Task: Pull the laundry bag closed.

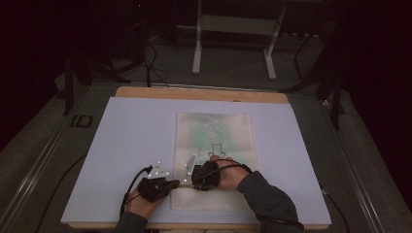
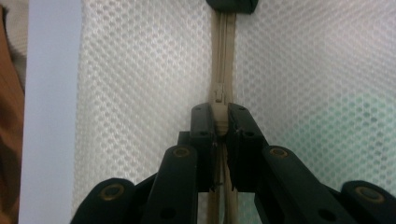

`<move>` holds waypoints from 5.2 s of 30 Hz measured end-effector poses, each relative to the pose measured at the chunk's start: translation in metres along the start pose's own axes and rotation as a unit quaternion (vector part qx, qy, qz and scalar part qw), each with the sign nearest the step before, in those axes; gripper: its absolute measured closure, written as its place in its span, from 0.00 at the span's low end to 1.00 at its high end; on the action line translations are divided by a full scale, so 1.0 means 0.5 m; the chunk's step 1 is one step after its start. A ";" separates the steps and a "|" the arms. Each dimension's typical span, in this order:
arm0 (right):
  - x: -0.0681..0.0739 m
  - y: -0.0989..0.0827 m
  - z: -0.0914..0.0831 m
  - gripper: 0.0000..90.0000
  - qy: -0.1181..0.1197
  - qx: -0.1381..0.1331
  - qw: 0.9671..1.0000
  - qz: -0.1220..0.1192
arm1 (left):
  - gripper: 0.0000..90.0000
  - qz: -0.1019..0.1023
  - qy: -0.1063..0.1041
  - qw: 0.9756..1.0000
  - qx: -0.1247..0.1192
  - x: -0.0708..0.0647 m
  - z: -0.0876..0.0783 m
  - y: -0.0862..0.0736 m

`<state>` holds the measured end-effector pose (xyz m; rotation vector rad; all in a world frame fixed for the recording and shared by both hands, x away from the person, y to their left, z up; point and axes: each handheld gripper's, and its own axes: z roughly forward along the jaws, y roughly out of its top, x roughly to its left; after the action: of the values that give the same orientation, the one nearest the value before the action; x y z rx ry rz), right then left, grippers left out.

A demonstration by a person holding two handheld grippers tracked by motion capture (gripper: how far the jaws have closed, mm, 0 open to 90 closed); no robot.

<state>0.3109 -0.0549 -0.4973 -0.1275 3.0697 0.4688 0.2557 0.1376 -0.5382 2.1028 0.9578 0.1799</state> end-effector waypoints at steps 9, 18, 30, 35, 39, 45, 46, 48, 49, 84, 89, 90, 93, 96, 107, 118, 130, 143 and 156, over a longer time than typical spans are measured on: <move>0.000 -0.010 -0.005 0.91 0.000 0.004 1.000 0.001 | 0.99 -0.001 -0.002 1.000 0.000 0.001 0.000 0.000; -0.001 -0.020 -0.013 0.91 0.003 0.011 1.000 0.003 | 0.99 -0.003 -0.003 1.000 0.000 0.001 0.000 0.000; 0.000 -0.032 -0.019 0.91 0.004 0.013 1.000 0.006 | 0.99 -0.004 -0.004 1.000 0.000 0.002 0.000 0.000; -0.001 -0.036 -0.022 0.91 0.004 0.016 1.000 0.004 | 0.99 -0.004 -0.004 1.000 0.000 0.002 0.000 0.000; 0.000 -0.038 -0.025 0.91 0.003 0.021 1.000 0.002 | 0.99 -0.005 -0.004 1.000 0.000 0.002 0.000 0.000; 0.000 -0.051 -0.037 0.91 0.001 0.021 1.000 0.008 | 0.99 -0.004 -0.005 1.000 0.000 0.003 0.000 0.000; 0.000 -0.053 -0.039 0.91 0.001 0.022 1.000 0.009 | 0.99 -0.004 -0.005 1.000 0.000 0.003 0.000 0.000; 0.001 -0.058 -0.040 0.91 0.000 0.024 1.000 0.010 | 0.99 -0.004 -0.005 1.000 0.001 0.003 0.000 0.000; 0.000 -0.060 -0.041 0.91 0.000 0.023 1.000 0.009 | 0.99 -0.004 -0.005 1.000 0.001 0.003 0.000 0.000; 0.004 -0.124 -0.070 0.91 -0.004 0.018 0.999 0.030 | 0.99 -0.008 -0.009 1.000 0.000 0.004 0.000 0.000; 0.003 -0.124 -0.070 0.91 -0.003 0.018 0.999 0.030 | 0.99 -0.008 -0.009 1.000 0.000 0.005 0.000 0.000; 0.003 -0.124 -0.070 0.91 -0.003 0.022 0.999 0.033 | 0.99 -0.008 -0.009 1.000 0.000 0.005 0.000 0.000; 0.003 -0.132 -0.071 0.91 -0.004 0.025 0.999 0.036 | 0.99 -0.010 -0.010 1.000 -0.001 0.005 0.000 0.000; 0.004 -0.141 -0.075 0.91 -0.005 0.024 0.999 0.040 | 0.99 -0.010 -0.010 1.000 -0.001 0.005 0.001 0.000; 0.006 -0.167 -0.089 0.91 -0.011 0.020 0.998 0.052 | 0.99 -0.013 -0.011 1.000 -0.002 0.006 0.000 -0.001; 0.007 -0.197 -0.100 0.91 -0.013 0.017 0.998 0.066 | 0.99 -0.013 -0.011 1.000 -0.001 0.006 0.000 -0.001; 0.009 -0.217 -0.106 0.91 -0.012 0.014 0.997 0.076 | 0.99 -0.012 -0.011 1.000 -0.001 0.006 0.000 -0.001; 0.013 -0.246 -0.112 0.91 -0.016 0.018 0.996 0.090 | 0.99 -0.012 -0.011 1.000 -0.001 0.006 0.000 -0.001; 0.013 -0.282 -0.119 0.91 -0.017 0.014 0.994 0.108 | 0.99 -0.011 -0.011 1.000 0.000 0.006 0.000 0.000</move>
<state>0.3152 -0.2075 -0.4829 0.2144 3.0691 0.4299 0.2578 0.1399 -0.5389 2.0893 0.9680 0.1446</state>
